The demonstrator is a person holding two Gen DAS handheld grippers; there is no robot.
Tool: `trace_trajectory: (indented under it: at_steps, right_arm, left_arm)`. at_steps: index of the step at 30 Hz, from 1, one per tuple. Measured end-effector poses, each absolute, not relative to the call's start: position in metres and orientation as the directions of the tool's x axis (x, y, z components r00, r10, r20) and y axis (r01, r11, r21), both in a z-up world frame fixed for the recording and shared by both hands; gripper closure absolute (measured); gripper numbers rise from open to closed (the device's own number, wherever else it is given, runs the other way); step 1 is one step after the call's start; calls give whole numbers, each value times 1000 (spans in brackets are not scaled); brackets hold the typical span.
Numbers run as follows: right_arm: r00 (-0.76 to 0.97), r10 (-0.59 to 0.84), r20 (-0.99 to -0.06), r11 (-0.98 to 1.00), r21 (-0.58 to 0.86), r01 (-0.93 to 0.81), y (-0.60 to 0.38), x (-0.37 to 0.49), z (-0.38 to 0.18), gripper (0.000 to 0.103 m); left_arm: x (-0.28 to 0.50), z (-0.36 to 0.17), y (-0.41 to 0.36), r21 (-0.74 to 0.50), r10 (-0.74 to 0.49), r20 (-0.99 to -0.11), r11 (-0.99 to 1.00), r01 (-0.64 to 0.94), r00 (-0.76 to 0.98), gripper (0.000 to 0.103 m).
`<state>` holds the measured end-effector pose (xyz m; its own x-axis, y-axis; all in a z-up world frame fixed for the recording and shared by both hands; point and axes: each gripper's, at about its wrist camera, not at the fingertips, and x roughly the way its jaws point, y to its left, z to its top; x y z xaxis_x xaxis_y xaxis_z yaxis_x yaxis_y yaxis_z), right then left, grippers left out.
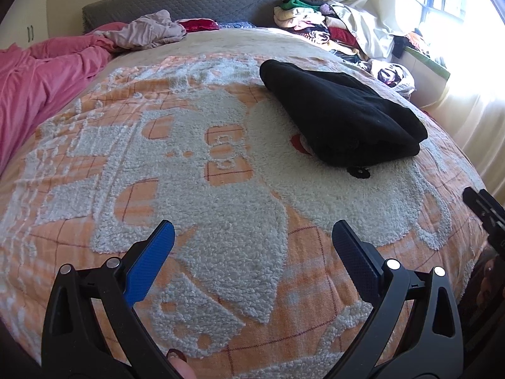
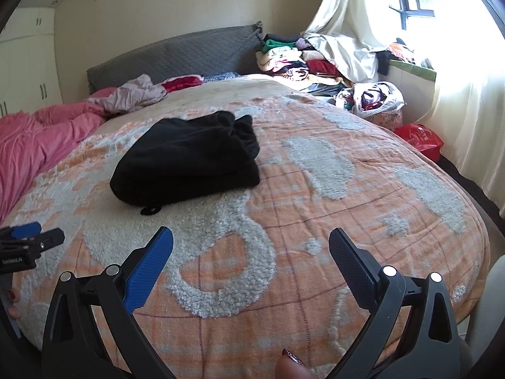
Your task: Fold small clothes
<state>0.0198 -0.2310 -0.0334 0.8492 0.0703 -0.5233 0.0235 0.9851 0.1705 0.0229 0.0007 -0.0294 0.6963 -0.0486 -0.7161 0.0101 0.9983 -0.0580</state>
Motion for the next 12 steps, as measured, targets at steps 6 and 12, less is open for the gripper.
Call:
trace_trajectory:
  at_steps: [6, 12]
  right_arm:
    - [820, -281, -498, 914, 123, 387, -352, -24, 11, 5]
    - [533, -575, -620, 661, 32, 750, -506, -69, -28, 5]
  left_arm:
    - [28, -12, 70, -117, 20, -716, 982, -148, 698, 9]
    - [35, 0, 206, 18, 274, -745, 920, -392, 609, 9]
